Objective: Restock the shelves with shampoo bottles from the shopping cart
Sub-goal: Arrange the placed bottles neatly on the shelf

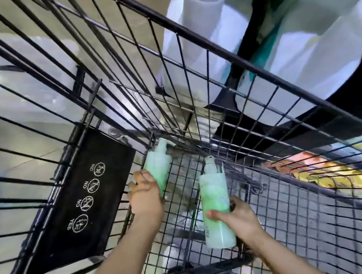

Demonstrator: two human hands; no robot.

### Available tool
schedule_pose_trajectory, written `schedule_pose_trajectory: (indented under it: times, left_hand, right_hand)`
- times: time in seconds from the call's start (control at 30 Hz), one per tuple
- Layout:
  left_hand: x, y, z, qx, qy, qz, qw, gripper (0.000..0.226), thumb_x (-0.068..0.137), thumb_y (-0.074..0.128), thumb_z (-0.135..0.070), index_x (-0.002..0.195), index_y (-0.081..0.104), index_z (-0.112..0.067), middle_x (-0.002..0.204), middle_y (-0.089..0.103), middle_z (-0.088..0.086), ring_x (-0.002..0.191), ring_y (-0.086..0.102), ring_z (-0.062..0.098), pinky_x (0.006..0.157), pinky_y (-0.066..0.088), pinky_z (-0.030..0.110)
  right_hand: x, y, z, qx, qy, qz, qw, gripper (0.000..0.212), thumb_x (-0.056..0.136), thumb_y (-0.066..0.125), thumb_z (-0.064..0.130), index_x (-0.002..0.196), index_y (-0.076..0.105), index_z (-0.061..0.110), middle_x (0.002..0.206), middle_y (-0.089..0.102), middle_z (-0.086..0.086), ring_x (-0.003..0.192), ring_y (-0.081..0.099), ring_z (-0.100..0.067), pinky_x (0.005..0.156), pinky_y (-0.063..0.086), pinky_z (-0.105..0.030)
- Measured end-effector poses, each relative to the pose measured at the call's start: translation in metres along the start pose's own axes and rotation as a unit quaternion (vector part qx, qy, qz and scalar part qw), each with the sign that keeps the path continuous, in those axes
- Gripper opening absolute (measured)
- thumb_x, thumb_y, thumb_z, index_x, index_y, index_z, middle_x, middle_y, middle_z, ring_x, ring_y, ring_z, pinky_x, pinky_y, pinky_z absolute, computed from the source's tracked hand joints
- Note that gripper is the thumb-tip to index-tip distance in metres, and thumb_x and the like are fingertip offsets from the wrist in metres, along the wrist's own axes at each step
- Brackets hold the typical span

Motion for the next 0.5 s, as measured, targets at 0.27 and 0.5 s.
schedule_pose_trajectory:
  times: [0.27,0.5]
  left_hand:
    - [-0.047,0.013,0.0,-0.439,-0.015,0.194,0.877,0.047,0.06,0.084,-0.041,0.097,0.061,-0.022,0.099,0.068,0.006,0.087,0.067,0.021,0.077,0.056,0.036]
    - [-0.148,-0.043,-0.044,-0.582,0.068,0.379,0.716,0.076,0.071,0.076,-0.02,0.137,0.038,-0.011,0.105,0.069,0.001,0.098,0.067,0.015,0.079,0.055,0.025]
  right_hand:
    - [-0.023,-0.024,-0.008,0.074,0.005,0.026,0.997,0.052,0.06,0.088,0.034,0.101,0.055,0.027,0.096,0.072,0.005,0.084,0.071,-0.012,0.081,0.057,-0.034]
    - [-0.108,-0.073,-0.011,0.165,0.008,0.009,0.986,0.034,0.071,0.082,0.03,0.096,0.06,0.023,0.098,0.07,0.003,0.086,0.068,-0.009,0.064,0.05,-0.017]
Point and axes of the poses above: each hand's wrist, its own x-axis towards the middle knuckle, its own y-axis out of the palm, z = x × y, the point moved 9 cm from there along x, towards the middle knuckle
